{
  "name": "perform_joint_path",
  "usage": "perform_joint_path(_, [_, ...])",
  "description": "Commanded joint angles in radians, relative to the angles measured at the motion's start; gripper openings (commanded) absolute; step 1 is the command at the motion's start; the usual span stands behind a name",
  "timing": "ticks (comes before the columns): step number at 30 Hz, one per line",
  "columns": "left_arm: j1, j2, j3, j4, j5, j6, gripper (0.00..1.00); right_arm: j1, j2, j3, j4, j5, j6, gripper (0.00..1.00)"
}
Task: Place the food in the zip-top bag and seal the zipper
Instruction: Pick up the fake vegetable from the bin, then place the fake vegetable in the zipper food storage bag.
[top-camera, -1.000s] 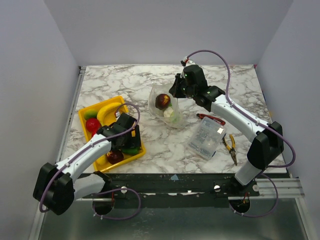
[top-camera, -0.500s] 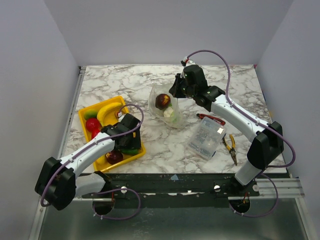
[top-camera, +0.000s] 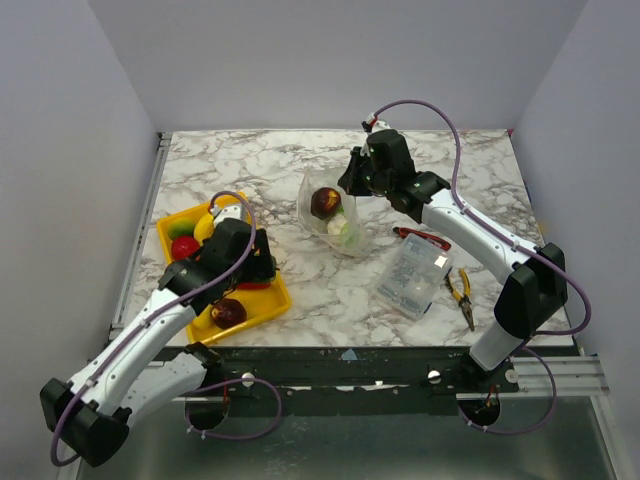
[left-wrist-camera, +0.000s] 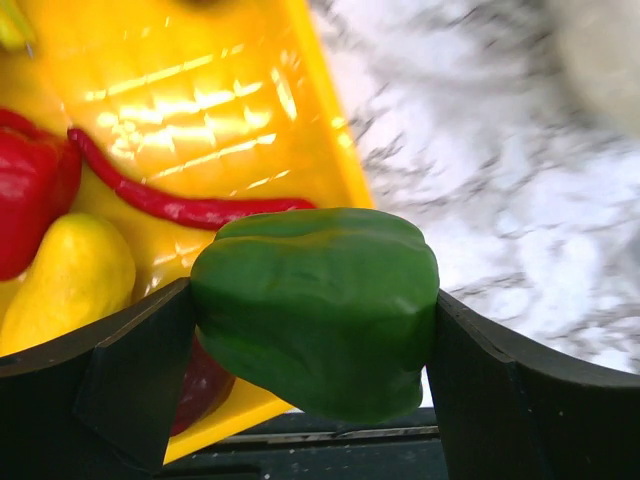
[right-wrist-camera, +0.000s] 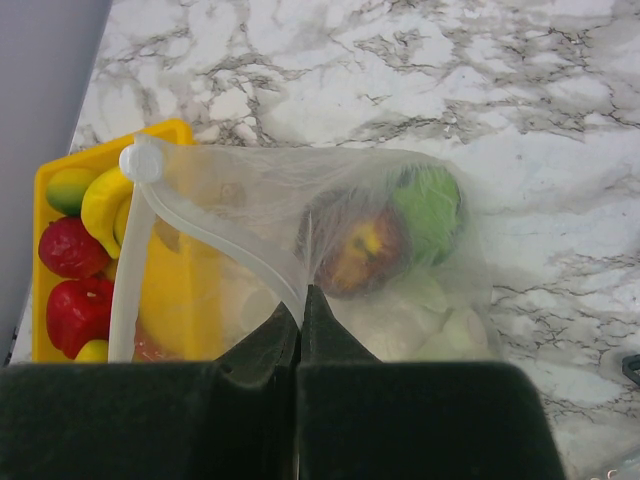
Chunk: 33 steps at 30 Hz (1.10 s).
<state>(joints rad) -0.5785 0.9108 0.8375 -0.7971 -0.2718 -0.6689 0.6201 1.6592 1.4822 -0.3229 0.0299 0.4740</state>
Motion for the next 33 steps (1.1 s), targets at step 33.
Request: perform_joint_path(33, [-0.005,0.218,0.147,0.764,0.547,-0.137,0.60,-0.003,-0.031,-0.018,0.056,-0.133,0.115,0.01])
